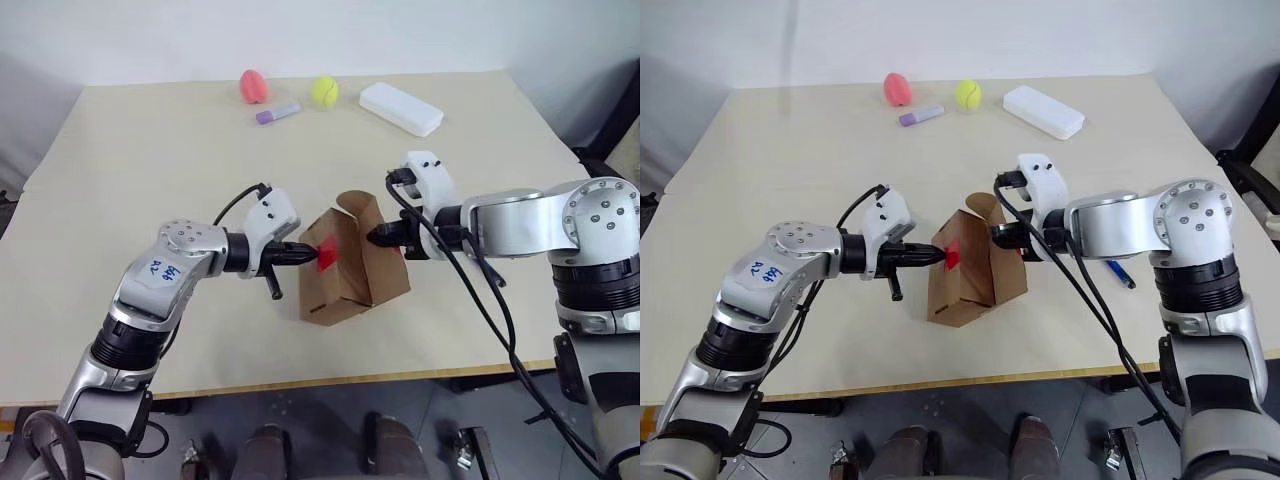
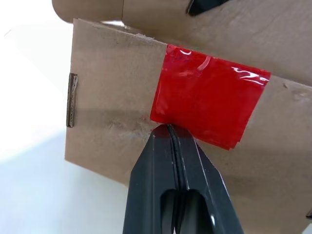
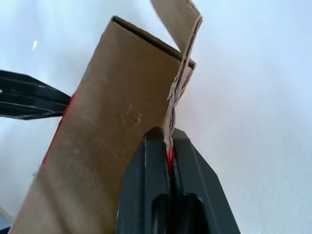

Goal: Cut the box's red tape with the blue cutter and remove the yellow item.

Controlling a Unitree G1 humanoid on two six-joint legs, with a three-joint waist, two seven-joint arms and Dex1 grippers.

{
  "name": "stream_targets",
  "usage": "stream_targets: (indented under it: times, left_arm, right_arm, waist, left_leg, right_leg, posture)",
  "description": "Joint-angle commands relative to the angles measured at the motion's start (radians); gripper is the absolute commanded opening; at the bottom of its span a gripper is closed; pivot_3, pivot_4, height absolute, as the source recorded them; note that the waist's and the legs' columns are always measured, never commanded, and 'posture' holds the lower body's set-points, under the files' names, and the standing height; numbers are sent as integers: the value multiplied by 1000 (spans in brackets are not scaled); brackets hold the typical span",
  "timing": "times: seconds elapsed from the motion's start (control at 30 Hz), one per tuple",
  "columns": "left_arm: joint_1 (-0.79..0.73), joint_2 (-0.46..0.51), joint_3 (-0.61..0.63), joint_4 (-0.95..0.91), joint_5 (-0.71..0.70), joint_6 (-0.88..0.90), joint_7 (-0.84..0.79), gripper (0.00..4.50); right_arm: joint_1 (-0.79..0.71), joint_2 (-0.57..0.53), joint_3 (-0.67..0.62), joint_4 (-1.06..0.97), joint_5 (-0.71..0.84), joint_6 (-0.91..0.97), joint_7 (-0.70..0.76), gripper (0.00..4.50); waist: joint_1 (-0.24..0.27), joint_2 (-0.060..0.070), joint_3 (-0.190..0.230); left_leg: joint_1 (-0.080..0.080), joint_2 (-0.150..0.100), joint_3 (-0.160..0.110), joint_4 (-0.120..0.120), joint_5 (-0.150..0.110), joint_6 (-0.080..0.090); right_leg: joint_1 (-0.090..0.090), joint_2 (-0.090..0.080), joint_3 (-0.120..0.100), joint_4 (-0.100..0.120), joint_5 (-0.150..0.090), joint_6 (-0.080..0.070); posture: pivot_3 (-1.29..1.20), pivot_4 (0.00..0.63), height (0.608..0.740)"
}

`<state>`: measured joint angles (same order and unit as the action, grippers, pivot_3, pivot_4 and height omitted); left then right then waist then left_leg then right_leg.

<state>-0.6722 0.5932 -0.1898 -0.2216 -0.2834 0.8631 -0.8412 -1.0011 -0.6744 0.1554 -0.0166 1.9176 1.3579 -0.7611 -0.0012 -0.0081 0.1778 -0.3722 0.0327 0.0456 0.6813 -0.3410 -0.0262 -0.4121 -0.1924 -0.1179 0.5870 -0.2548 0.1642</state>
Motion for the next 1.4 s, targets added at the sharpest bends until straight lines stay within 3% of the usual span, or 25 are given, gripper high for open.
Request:
stream_targets:
  times: [0.03, 0.33, 0.57, 0.67, 0.93, 1.2, 1.4]
  left_arm:
    - [24, -8, -31, -13, -4, 9, 2, 0]
    - [65, -10, -1, -42, -25, 19, 8, 0]
    - [83, 44, 244, -161, -289, 210, -56, 0]
    - [35, 37, 291, -175, -370, 245, -50, 0]
    - [-59, 4, 9, -74, -207, 89, -23, 0]
    - [-110, 71, -190, 75, -21, -105, -124, 0]
    - [-75, 201, -268, 126, 83, -224, -248, 0]
  right_arm:
    - [-62, -8, 23, -56, 55, -46, 12, 26]
    - [-136, -67, 86, -55, 55, -46, 11, 26]
    - [-47, -55, 129, -115, 55, -99, -34, 26]
    - [-36, -49, 137, -121, 55, -109, -37, 26]
    - [-42, -13, 141, -94, 55, -122, -66, 26]
    - [-45, 0, 131, -95, 55, -133, -94, 26]
    - [-41, 20, 100, -103, 55, -153, -107, 26]
  waist:
    - [3, 0, 0]
    - [14, -1, 1]
    - [5, -1, 1]
    - [1, -1, 1]
    - [-2, -2, 0]
    - [-1, -2, 0]
    - [-10, -1, 0]
  left_leg:
    - [0, 0, 0, 0, 0, 0]
    - [-7, 0, 0, 1, -2, 2]
    - [-9, 1, 0, 1, -2, 1]
    - [-9, 1, 0, 1, -2, 1]
    - [-8, 1, 1, 2, -2, 1]
    - [-8, 2, 3, 1, -2, 1]
    - [-2, 2, 6, -1, -3, 2]
  right_leg:
    - [0, 0, 0, 0, 0, 0]
    - [-5, 0, -1, -1, 0, 1]
    - [-8, 0, -3, -1, 0, 1]
    - [-8, 0, -4, -1, 0, 1]
    - [-7, 0, -3, 0, 1, 1]
    - [-8, 0, -2, 0, 1, 1]
    - [-8, 0, 1, 2, 0, 1]
  posture:
    - [0, 150, 740]
    - [0, 150, 740]
    - [0, 150, 740]
    - [0, 150, 740]
    - [0, 150, 740]
    - [0, 150, 740]
    - [0, 150, 740]
